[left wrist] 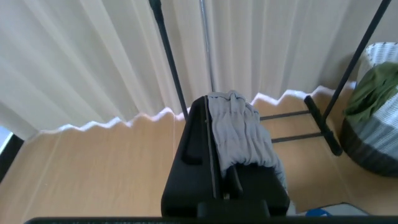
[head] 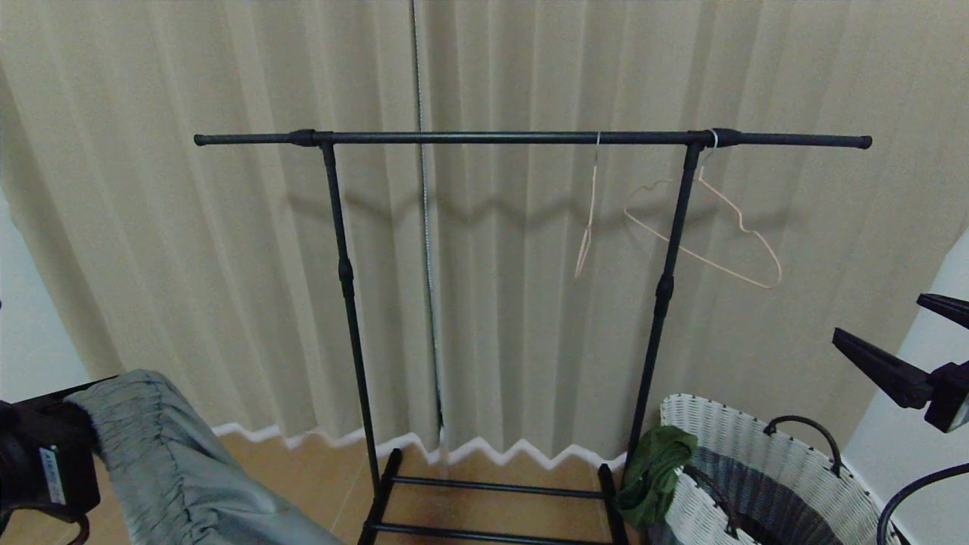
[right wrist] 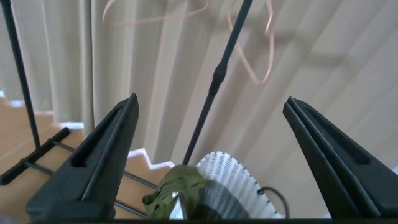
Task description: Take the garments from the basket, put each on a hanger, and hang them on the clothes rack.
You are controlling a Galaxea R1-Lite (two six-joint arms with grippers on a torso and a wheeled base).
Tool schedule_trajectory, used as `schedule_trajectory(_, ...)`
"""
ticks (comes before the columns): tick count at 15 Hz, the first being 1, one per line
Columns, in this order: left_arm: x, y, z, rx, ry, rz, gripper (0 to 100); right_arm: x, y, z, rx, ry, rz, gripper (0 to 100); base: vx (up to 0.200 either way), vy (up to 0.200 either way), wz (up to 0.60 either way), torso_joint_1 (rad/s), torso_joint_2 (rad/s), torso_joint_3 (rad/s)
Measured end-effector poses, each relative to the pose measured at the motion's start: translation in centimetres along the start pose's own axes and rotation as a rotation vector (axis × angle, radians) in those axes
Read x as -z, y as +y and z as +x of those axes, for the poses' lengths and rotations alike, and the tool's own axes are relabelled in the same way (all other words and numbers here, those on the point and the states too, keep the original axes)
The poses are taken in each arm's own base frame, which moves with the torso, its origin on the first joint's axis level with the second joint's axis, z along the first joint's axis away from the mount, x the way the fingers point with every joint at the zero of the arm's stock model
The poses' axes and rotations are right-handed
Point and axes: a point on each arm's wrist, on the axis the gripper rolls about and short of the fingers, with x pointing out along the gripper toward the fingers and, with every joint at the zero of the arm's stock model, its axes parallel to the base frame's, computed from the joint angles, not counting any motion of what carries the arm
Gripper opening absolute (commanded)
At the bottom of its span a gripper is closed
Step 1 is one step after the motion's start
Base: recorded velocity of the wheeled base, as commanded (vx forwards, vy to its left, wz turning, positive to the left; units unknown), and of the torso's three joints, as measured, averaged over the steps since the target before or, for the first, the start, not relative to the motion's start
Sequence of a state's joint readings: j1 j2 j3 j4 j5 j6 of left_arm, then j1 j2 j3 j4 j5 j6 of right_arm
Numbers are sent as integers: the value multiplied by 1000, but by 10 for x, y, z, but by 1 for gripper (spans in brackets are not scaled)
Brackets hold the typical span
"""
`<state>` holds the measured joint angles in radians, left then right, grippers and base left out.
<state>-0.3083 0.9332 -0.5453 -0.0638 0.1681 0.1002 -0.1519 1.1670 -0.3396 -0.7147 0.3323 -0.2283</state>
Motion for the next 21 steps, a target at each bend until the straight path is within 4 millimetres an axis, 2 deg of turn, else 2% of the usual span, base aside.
schedule_trajectory(6, -4, 2, -1, -22, -56, -19, 0, 5, 2, 0, -11, 16, 12, 100, 0, 0, 0, 179, -425, -241)
schedule_trajectory(8, -4, 3, -1, -24, -62, -21, 0, 7, 2, -1, -13, 23, 14, 100, 0, 0, 0, 44, -83, -51)
schedule_trajectory(14, 6, 1, 1, -21, -31, -14, 0, 6, 2, -1, -12, 20, 10, 100, 0, -200, 0, 10, -7, -5)
schedule_trajectory(21, 4, 1, 1, -18, -66, -21, 0, 6, 2, 0, -12, 20, 10, 100, 0, 0, 0, 0, 0, 0)
